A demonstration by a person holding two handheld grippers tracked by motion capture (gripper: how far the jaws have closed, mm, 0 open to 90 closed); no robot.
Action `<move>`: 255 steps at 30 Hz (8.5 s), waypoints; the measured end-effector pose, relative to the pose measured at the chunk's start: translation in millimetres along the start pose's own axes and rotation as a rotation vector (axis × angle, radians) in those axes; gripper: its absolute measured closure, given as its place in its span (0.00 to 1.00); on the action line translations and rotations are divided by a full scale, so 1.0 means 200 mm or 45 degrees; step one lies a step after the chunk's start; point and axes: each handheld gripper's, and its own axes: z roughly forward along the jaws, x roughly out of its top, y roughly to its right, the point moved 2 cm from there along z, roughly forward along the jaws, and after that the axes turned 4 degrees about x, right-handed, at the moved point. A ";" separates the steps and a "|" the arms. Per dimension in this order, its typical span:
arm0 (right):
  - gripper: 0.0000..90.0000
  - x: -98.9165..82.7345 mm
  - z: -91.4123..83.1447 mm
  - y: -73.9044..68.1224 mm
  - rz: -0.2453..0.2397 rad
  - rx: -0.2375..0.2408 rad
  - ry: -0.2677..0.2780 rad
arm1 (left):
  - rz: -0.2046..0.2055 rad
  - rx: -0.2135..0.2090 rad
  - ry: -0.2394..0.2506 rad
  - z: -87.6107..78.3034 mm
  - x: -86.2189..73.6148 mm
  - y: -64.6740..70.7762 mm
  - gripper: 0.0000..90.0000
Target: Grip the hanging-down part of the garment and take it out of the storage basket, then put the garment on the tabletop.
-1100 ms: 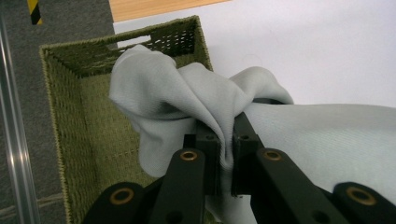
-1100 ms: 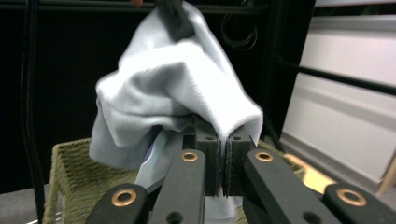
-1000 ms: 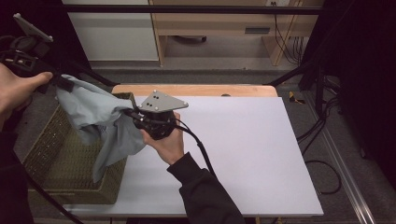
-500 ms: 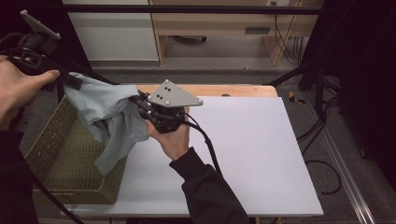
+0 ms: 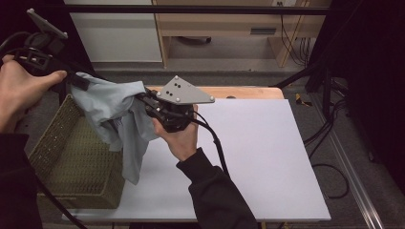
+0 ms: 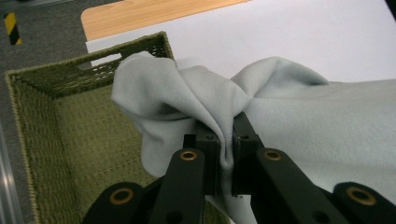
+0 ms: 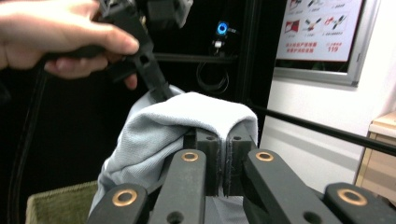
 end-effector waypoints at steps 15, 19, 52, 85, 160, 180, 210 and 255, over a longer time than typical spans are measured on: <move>0.97 -0.43 0.01 0.03 0.108 0.093 -0.302 | 0.002 0.012 -0.033 0.08 -0.03 0.00 0.94; 0.96 -0.58 0.01 0.03 0.176 0.107 -0.357 | 0.024 0.005 -0.040 0.10 -0.04 0.02 0.94; 0.13 -0.73 -0.57 0.18 0.225 -0.127 -0.319 | 0.070 0.001 -0.064 0.15 -0.04 0.07 0.93; 0.03 -1.00 -1.22 0.28 0.267 -0.504 -0.258 | 0.068 -0.024 -0.055 0.15 -0.07 0.04 0.93; 0.02 -0.99 -1.26 0.26 0.280 -0.488 -0.253 | 0.639 -0.255 0.013 0.56 0.03 1.05 0.94; 0.02 -1.01 -1.24 0.25 0.287 -0.480 -0.272 | 0.650 -0.437 0.062 0.96 -0.17 1.10 0.93; 0.02 -1.04 -1.23 0.26 0.297 -0.473 -0.307 | 0.636 -0.549 0.211 1.22 -0.33 1.19 0.30; 0.01 -1.02 -1.23 0.26 0.309 -0.472 -0.290 | 0.344 -0.507 0.835 1.02 -0.79 0.77 0.07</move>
